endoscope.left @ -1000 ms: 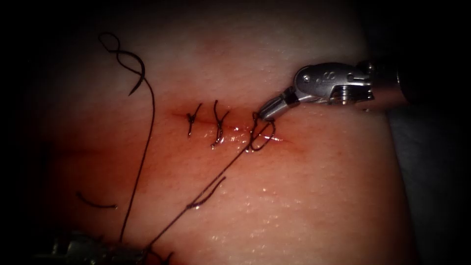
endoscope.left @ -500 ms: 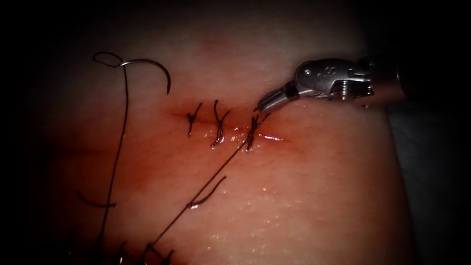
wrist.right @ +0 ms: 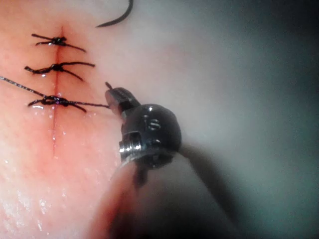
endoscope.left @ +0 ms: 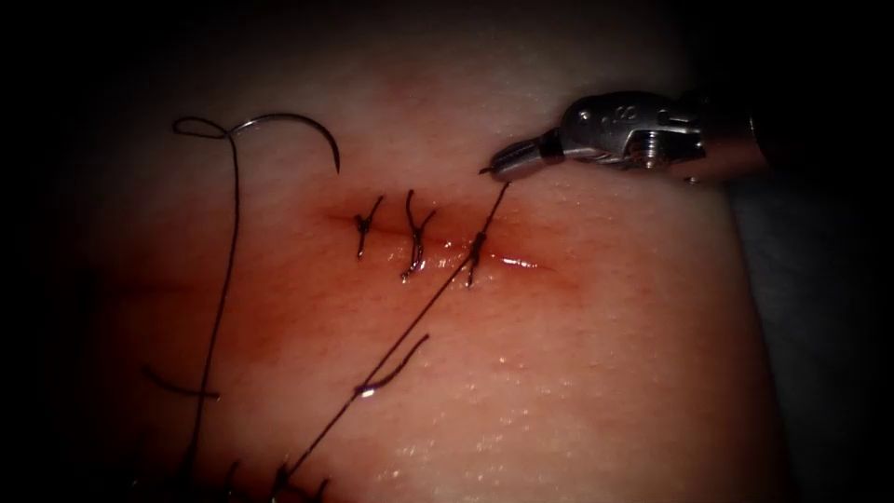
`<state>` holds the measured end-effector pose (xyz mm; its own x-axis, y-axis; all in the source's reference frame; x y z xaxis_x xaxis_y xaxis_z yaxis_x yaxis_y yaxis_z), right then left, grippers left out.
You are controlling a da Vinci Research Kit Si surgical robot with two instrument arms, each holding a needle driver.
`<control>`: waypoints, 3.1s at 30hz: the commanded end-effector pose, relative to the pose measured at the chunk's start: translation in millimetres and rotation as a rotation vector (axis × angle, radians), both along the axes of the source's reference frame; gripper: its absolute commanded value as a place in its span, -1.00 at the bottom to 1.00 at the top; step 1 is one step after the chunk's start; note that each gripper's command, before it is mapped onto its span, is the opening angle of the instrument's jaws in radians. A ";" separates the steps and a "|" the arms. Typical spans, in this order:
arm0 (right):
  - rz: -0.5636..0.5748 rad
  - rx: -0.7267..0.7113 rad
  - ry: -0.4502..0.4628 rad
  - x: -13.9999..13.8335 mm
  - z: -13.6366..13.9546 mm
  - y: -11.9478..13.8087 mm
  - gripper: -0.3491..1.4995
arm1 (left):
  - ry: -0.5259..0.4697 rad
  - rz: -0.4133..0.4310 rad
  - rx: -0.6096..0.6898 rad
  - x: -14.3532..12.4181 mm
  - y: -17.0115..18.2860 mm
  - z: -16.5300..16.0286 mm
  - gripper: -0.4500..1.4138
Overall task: Wound Closure
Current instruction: Tie the knot by moving the right needle driver up and the left needle driver down, then loop the suture once around the right needle driver counter-clockwise.
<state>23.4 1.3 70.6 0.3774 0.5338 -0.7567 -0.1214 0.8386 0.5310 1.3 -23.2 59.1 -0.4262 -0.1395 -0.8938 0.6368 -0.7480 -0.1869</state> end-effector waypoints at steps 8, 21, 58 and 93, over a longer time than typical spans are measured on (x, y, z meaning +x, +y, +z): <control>-0.016 -0.038 -0.081 0.1 1.1 0.3 -1.00 | -0.022 0.170 0.032 -0.4 -3.5 1.4 -1.00; -0.015 -0.062 -0.117 -1.0 1.3 -0.2 -1.00 | -0.032 0.260 0.047 0.0 -4.3 1.6 -1.00; 0.421 -0.291 0.020 -8.3 -12.4 -3.6 0.47 | -0.196 -0.331 -0.335 -14.6 31.0 -9.0 -1.00; 0.337 -0.304 0.454 9.1 -11.1 -10.4 -1.00 | -0.197 -0.297 -0.356 -16.0 37.7 -2.7 -1.00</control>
